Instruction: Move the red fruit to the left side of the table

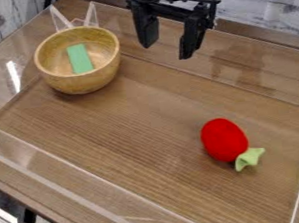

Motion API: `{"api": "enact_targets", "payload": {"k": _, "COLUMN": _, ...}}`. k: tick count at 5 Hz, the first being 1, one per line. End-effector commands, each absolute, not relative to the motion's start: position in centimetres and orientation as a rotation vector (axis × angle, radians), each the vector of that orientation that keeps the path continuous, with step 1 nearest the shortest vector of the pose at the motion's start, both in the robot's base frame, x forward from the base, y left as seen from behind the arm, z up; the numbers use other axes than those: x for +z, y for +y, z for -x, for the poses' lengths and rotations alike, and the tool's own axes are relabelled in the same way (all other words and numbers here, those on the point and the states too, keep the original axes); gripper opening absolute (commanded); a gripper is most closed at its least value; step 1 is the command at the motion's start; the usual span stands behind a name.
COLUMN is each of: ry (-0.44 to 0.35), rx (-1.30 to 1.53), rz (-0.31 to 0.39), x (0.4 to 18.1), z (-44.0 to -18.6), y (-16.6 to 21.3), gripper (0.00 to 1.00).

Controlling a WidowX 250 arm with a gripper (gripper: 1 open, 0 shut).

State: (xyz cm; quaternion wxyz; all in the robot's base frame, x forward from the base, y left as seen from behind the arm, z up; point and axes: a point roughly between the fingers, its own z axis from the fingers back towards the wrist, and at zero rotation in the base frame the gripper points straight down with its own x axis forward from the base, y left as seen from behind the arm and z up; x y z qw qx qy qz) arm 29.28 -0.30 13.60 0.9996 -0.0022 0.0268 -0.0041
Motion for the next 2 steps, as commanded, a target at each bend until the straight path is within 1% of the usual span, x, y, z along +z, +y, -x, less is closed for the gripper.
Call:
{"api": "enact_targets", "payload": {"k": 1, "ry": 0.085, "rx": 0.027, "rz": 0.012, "x": 12.3, "z": -28.8, "y": -0.7, "gripper": 1.0}}
{"api": "enact_targets", "payload": {"k": 2, "ry": 0.085, "rx": 0.103, "rz": 0.037, "x": 10.8, "z": -27.8, "y": -3.0, "gripper": 1.0}}
